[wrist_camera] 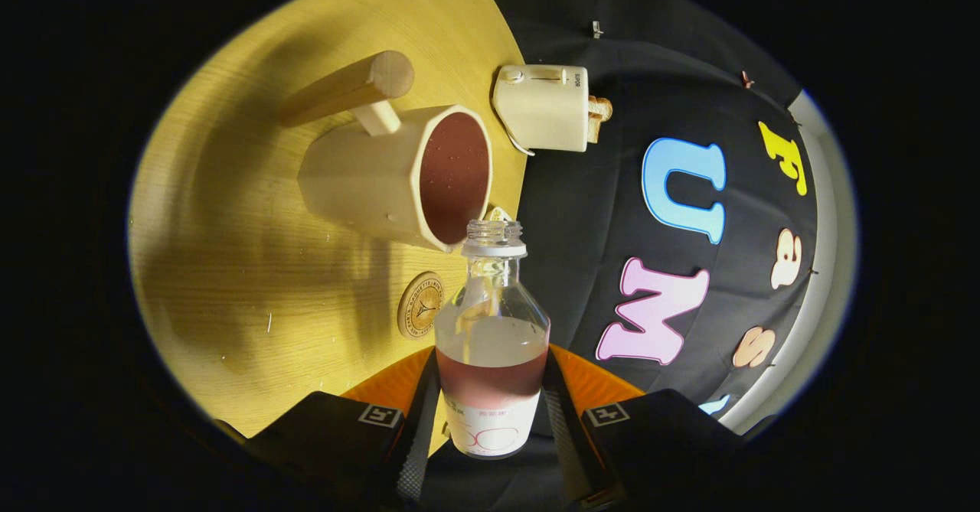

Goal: Take the bottle from table, then pour the juice into the cup, finally place the bottle on the coaster

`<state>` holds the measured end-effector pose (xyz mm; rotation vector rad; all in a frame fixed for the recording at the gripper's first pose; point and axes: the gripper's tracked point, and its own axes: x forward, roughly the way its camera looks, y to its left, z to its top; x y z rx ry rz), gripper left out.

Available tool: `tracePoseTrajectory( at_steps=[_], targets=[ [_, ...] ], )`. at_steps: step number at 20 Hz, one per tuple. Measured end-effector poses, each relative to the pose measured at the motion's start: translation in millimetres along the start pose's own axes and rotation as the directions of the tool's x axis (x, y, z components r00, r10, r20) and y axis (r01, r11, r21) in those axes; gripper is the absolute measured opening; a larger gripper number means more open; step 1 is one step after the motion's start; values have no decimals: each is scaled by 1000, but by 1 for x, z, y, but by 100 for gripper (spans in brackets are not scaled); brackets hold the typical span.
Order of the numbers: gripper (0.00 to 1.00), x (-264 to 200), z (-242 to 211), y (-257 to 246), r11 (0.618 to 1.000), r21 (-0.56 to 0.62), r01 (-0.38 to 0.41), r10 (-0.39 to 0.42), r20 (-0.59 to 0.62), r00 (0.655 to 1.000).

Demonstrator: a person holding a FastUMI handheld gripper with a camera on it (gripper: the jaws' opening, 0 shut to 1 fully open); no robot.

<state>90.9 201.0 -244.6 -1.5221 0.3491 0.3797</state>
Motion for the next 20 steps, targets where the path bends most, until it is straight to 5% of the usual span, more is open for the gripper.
tracePoseTrajectory(
  at_steps=[20],
  targets=[
    [71,8,-4,-14,991,-118,56,-55,14,998]
  ],
)
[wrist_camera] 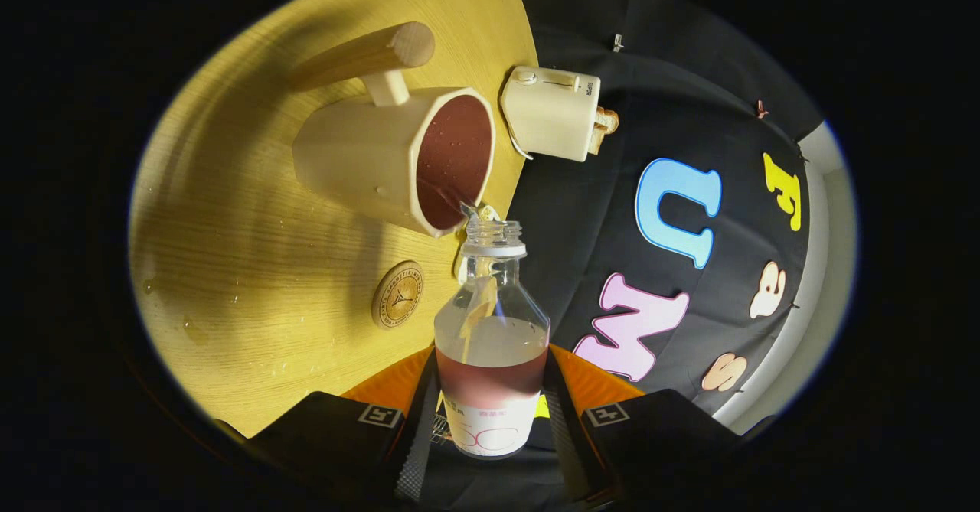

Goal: Take the bottle from table, then pour the juice into the cup, finally place the bottle on the coaster

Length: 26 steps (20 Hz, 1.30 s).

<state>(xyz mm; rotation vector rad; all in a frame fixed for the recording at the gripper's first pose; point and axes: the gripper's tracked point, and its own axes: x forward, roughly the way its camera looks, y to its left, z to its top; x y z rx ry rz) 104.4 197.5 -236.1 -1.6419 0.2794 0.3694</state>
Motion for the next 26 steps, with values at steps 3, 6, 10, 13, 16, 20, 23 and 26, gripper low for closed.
tracePoseTrajectory(
  at_steps=[3,6,10,13,16,20,23,26],
  targets=[
    [71,1,2,-5,1000,-19,12,-12,10,1000],
    [71,1,2,-7,999,-36,22,-21,16,1000],
    [71,1,3,-9,998,-54,31,-29,22,999],
    [72,-2,2,-12,996,-76,38,-36,28,999],
    [71,-3,3,-16,995,-90,46,-43,34,999],
    [71,0,5,-19,991,-119,59,-54,45,998],
    [71,-1,7,-22,987,-146,72,-65,55,996],
    [71,-2,10,-28,979,-176,102,-91,69,993]
  ],
)
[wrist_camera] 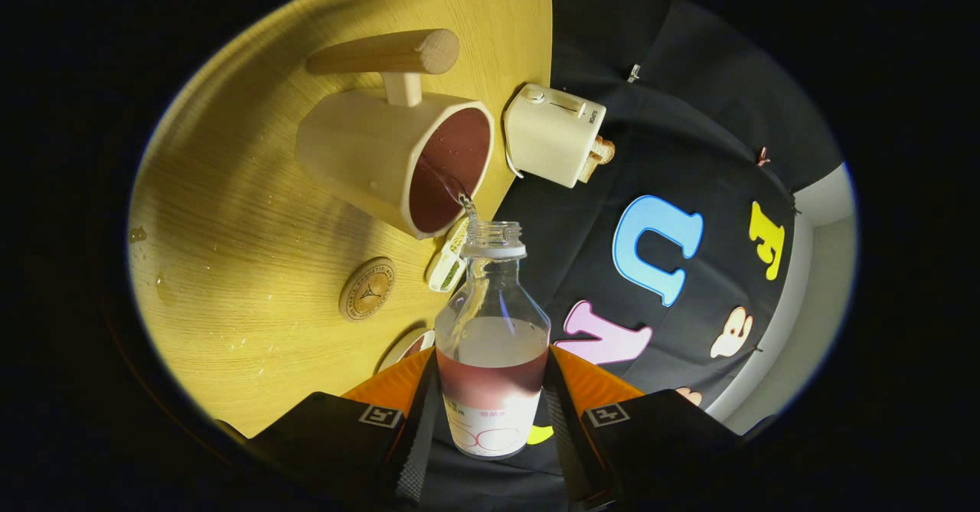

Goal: Take the bottle from table, then pour the juice into the cup, finally place the bottle on the coaster

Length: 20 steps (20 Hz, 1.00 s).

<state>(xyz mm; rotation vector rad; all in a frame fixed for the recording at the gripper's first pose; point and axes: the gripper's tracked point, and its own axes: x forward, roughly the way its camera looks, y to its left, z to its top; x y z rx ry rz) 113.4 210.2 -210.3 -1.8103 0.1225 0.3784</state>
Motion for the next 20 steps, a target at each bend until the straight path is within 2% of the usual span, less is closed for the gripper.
tracePoseTrajectory(
  at_steps=[20],
  targets=[
    [71,0,-1,-11,988,-151,44,-36,52,998]
  ],
)
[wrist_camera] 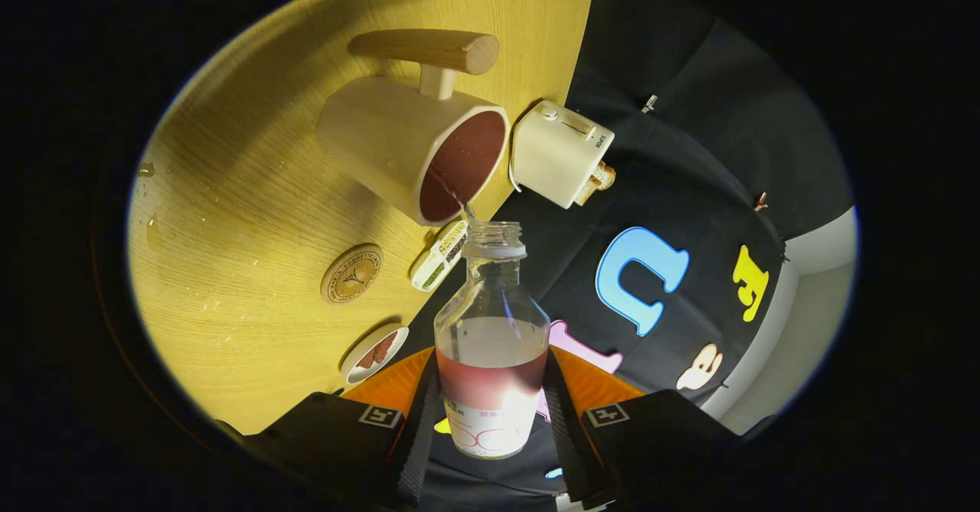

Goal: Take the bottle from table, then pour the juice into the cup, finally place the bottle on the coaster

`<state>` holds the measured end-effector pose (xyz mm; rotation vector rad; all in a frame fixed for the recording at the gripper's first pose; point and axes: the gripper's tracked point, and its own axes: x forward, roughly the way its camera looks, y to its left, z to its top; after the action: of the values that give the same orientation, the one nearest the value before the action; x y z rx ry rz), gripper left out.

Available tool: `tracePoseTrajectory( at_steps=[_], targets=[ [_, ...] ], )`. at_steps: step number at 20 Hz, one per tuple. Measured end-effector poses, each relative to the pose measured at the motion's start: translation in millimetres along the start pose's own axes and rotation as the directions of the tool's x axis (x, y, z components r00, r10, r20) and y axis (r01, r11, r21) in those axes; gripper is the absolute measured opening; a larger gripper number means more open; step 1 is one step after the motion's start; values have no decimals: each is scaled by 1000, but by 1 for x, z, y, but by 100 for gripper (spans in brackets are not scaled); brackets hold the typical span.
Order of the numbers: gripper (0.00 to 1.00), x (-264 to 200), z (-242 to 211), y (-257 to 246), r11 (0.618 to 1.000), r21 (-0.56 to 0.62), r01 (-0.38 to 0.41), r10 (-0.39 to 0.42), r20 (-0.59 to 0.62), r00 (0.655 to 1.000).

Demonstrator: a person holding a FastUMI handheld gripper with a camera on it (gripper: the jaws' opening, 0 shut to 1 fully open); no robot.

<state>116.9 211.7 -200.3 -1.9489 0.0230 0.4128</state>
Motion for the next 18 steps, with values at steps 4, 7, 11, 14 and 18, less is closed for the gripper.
tracePoseTrajectory(
  at_steps=[4,7,11,14,18],
  targets=[
    [71,-1,0,-5,1000,-16,9,-9,4,1000],
    [71,-2,3,-8,999,-42,17,-16,16,1000],
    [71,-1,6,-10,997,-72,21,-19,31,999],
    [71,-3,3,-9,997,-80,12,-10,28,1000],
    [71,-5,-5,4,998,48,-35,35,8,999]
  ],
)
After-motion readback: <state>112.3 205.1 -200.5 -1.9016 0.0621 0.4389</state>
